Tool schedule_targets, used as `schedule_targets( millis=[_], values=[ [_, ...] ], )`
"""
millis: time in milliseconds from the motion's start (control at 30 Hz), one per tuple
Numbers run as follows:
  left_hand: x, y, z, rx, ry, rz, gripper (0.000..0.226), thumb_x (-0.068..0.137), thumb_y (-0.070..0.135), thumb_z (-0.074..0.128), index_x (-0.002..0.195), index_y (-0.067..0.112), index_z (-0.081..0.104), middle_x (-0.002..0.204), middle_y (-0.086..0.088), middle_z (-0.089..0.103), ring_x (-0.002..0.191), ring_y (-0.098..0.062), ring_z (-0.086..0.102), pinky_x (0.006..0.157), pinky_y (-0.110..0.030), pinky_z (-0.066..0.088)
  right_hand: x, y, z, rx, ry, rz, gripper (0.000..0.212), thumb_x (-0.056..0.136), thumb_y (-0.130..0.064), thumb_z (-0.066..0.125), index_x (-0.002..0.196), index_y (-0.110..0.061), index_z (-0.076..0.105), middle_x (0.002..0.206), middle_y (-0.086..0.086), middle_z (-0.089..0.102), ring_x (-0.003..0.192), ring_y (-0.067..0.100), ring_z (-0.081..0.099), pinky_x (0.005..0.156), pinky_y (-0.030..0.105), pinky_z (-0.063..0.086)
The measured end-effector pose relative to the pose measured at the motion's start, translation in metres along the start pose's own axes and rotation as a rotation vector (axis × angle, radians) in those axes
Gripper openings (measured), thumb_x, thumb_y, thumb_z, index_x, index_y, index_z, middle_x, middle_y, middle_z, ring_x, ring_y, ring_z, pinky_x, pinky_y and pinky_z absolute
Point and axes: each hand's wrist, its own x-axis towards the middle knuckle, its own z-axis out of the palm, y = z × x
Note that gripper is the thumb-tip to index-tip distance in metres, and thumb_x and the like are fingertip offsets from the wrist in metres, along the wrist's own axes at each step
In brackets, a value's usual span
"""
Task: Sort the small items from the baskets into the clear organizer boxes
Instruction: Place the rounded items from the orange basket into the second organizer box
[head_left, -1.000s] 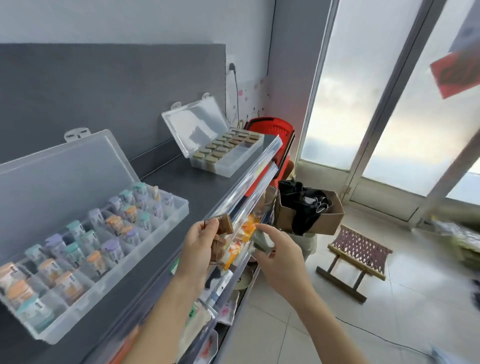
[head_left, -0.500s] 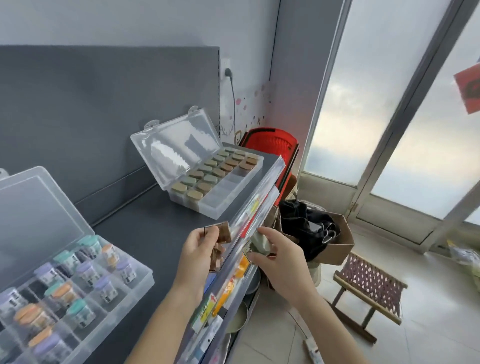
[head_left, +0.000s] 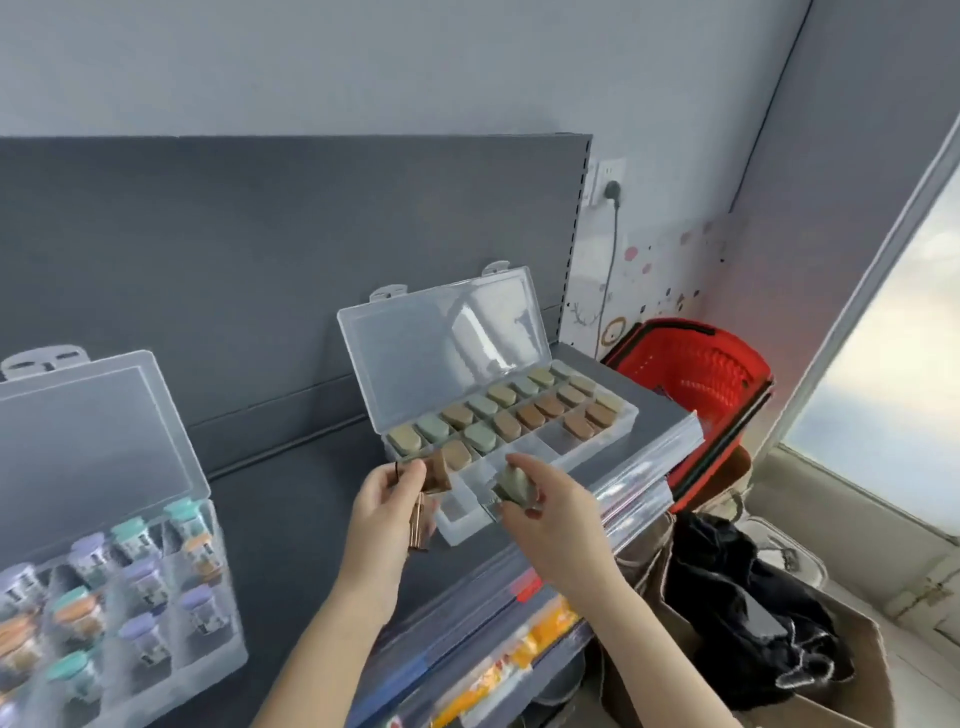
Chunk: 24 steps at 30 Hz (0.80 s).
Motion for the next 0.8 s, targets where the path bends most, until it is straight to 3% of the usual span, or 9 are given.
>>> schedule_targets(
  millis=[267, 567, 800],
  values=[
    [-0.001, -0.008, 0.003, 0.014, 0.19, 0.017, 0.023, 0.093, 0.032, 0.056, 0.1, 0.011, 0.06, 0.077, -0.008, 0.066, 0.074, -0.021, 0.058, 0.064, -0.035, 0.047, 0.04, 0.003, 0.014, -0.028, -0.139, -0.155, 0.049, 0.088, -0.022, 0.066, 0.134, -0.023, 0.049, 0.112, -0.005, 0.056, 0.089, 0.01, 0.052, 0.071, 0.005, 0.039],
    [0.007, -0.011, -0.012, 0.024, 0.229, 0.054, 0.022, 0.093, 0.032, 0.055, 0.103, 0.013, 0.058, 0.087, -0.007, 0.066, 0.077, -0.016, 0.062, 0.066, -0.032, 0.051, 0.051, 0.001, 0.038, -0.193, -0.227, -0.175, 0.053, 0.089, -0.025, 0.064, 0.138, -0.021, 0.044, 0.133, -0.001, 0.048, 0.112, 0.018, 0.054, 0.095, 0.023, 0.045],
    [0.014, -0.011, -0.017, 0.038, 0.233, 0.073, 0.021, 0.094, 0.033, 0.054, 0.104, 0.015, 0.058, 0.091, -0.008, 0.067, 0.081, -0.018, 0.064, 0.067, -0.033, 0.052, 0.06, 0.004, 0.047, -0.395, -0.348, -0.191, 0.041, 0.086, -0.032, 0.066, 0.124, -0.016, 0.057, 0.12, 0.003, 0.051, 0.107, 0.022, 0.047, 0.092, 0.031, 0.044]
  ],
)
